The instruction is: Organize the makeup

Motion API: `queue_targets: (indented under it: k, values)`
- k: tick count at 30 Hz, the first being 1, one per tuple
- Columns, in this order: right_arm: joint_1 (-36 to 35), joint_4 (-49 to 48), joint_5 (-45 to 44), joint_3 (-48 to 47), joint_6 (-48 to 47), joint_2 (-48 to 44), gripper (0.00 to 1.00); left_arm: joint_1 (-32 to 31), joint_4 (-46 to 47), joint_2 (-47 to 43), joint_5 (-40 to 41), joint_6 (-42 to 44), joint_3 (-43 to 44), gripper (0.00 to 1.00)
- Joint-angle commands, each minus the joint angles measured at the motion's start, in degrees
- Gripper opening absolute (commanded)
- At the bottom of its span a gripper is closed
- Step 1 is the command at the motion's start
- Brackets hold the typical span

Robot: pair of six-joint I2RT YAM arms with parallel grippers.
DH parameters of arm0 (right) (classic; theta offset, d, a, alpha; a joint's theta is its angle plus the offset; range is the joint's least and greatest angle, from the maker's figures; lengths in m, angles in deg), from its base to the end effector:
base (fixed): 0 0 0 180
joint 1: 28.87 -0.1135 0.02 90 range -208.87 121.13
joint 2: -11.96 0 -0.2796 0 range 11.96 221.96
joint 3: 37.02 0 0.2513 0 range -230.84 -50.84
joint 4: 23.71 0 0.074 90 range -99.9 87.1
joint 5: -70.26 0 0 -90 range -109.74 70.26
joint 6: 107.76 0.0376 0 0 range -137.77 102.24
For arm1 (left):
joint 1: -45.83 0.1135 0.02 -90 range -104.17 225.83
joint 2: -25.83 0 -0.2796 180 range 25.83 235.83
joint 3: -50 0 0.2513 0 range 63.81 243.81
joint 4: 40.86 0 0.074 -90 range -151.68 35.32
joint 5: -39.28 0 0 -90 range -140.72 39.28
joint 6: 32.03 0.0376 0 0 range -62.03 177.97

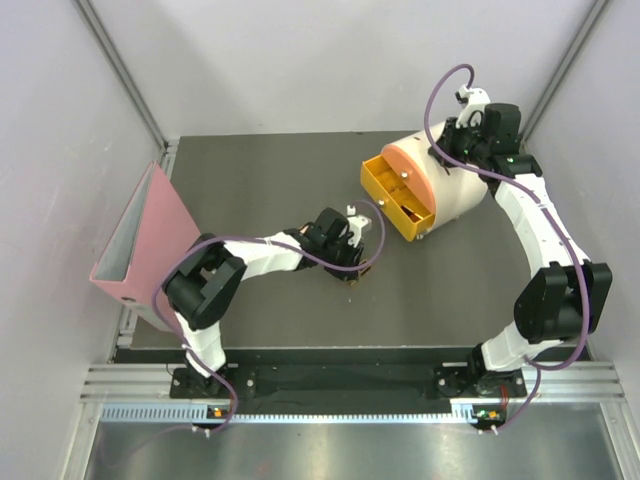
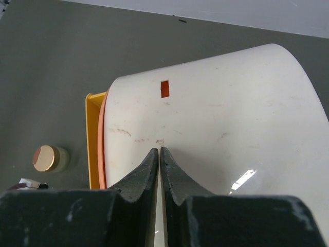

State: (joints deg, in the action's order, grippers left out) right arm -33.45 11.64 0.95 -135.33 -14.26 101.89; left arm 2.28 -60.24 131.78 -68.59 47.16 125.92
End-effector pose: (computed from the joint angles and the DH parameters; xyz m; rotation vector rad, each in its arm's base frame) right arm 0.3633 0.0424 0.3802 -0.2459 2.0240 0.4565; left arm 0.2717 -0.2742 0.1732 0.8569 2.3936 -0.7837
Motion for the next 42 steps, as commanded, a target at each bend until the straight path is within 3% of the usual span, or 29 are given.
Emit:
queue_targets:
  k: [1,11,22,34,42]
  values:
    - [0.1,17.7,-2.0,5.0,0.2,5.6,0.06,-0.1,-8.9,-5.9,3.2,1.2,1.3,0.00]
    - [-0.3,16.9,-1.8,5.5,1.1,5.3,0.06,0.5,-16.8,-14.3,9.7,-0.8,12.3,0.00]
    - [-0.4,16.6,-1.9,6.9,1.2,4.6,0.06,2.8,-14.9,-14.8,9.3,-8.2,27.4,0.00]
    - [-0.4,16.8,-1.9,6.8,0.8,4.6,0.06,4.0,3.9,-11.4,9.8,-38.7,27.2,0.00]
    - [-0.4,16.9,-1.8,6.9,0.6,4.5,0.06,3.8,3.1,-7.3,19.9,-50.7,31.1,0.00]
